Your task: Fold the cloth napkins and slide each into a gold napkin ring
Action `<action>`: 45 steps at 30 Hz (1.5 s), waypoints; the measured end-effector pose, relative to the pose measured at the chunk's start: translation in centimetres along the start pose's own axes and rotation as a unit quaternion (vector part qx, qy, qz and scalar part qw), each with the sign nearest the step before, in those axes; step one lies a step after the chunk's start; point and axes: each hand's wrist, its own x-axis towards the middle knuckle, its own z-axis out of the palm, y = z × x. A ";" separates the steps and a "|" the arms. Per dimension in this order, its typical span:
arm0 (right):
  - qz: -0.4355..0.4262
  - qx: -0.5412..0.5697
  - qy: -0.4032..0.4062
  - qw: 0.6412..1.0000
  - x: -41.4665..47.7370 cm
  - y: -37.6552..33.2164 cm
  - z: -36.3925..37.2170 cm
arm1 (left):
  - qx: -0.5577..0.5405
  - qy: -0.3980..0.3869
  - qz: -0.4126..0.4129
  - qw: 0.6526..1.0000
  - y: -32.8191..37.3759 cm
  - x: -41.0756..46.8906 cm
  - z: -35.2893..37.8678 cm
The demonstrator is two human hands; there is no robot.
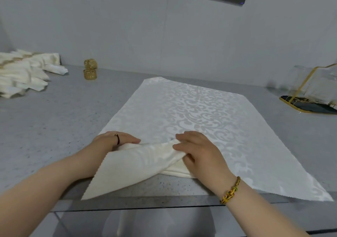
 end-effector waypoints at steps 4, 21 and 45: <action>-0.025 -0.027 -0.041 0.998 -0.2 -0.5 -0.2 | -0.100 0.041 -0.026 0.994 2.2 0.0 -0.5; 0.174 0.265 -0.318 0.893 4.0 0.8 -3.2 | 0.100 -0.011 -0.029 0.995 7.7 0.2 -2.5; 0.162 0.197 -0.284 0.924 4.4 0.9 -0.9 | -0.006 0.099 -0.005 0.995 6.7 0.9 -2.2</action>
